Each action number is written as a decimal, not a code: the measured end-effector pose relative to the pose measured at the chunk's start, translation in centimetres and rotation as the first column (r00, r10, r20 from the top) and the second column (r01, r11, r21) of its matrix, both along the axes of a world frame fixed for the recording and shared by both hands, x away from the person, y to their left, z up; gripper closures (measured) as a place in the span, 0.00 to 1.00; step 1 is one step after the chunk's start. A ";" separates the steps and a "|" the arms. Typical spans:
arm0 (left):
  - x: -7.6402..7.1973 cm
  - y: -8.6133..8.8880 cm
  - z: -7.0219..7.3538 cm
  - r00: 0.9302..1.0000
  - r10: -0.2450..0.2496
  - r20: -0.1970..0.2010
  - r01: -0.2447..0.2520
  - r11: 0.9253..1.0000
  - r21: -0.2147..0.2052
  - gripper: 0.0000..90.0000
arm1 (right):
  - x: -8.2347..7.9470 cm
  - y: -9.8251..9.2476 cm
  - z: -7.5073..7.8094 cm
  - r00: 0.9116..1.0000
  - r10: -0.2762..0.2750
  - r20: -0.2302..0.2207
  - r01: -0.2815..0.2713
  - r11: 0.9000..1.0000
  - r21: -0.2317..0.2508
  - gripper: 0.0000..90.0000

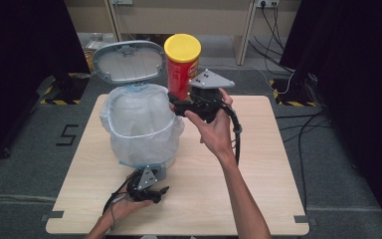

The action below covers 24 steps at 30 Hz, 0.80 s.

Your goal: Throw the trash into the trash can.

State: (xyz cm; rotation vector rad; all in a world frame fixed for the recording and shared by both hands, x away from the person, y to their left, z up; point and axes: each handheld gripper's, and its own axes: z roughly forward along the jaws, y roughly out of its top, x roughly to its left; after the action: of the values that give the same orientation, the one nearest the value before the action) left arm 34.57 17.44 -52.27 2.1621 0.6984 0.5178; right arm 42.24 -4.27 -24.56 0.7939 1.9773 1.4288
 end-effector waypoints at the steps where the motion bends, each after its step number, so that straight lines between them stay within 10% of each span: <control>1: 0.0 0.0 0.0 1.000 -0.001 0.000 0.001 1.000 0.000 0.29 | 0.0 0.3 0.1 1.000 0.006 0.000 -0.006 1.000 -0.002 0.28; 24: 0.0 0.1 0.0 1.000 -0.006 -0.003 0.006 1.000 0.009 0.29 | 1.0 7.0 -1.0 0.989 0.136 -0.058 -0.140 0.988 -0.061 0.28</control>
State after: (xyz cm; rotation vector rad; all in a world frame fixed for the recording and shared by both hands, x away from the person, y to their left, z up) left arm 34.60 17.51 -52.22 2.1728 0.6922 0.5160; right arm 43.27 2.69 -25.57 0.6846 2.1449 1.4257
